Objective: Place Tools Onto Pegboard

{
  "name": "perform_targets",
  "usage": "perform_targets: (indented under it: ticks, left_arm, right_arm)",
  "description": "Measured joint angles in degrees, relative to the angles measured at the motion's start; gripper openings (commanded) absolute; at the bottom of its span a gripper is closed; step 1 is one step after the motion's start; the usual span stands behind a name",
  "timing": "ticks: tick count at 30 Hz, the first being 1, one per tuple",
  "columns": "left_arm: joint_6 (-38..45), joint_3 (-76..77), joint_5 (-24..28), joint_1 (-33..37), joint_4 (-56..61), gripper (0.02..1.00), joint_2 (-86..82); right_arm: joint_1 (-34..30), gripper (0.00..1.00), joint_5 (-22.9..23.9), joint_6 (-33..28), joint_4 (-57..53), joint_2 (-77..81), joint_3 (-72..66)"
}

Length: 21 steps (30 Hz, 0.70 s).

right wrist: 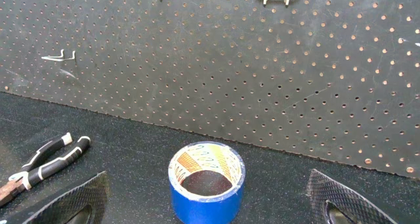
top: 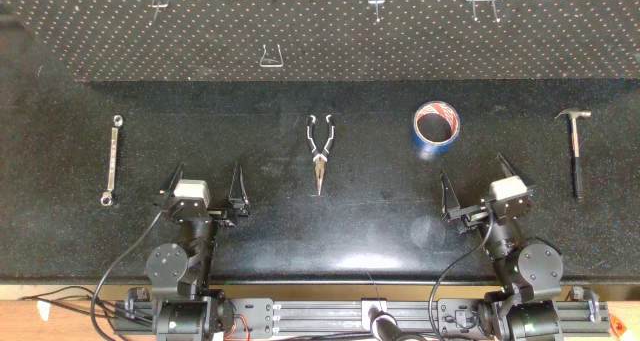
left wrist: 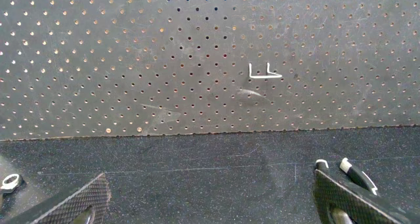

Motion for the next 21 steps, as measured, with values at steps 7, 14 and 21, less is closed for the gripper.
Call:
perform_targets:
  ticks: [7, 14, 21]
  left_arm:
    - [0.0, 0.0, 0.0, 0.0, 0.0, 0.998, 0.0]
    - [7.19, 0.46, -0.22, 0.02, -0.26, 0.996, 4.28]
    - [10.16, 26.86, -15.87, 5.07, -28.11, 0.996, 37.81]
  right_arm:
    - [0.0, 0.978, 0.0, 0.0, 0.0, 0.0, 0.0]
    - [0.0, 0.978, 0.02, 0.0, -0.02, 0.0, 0.0]
    - [0.0, 0.978, 0.0, 0.0, 0.04, 0.04, -0.07]
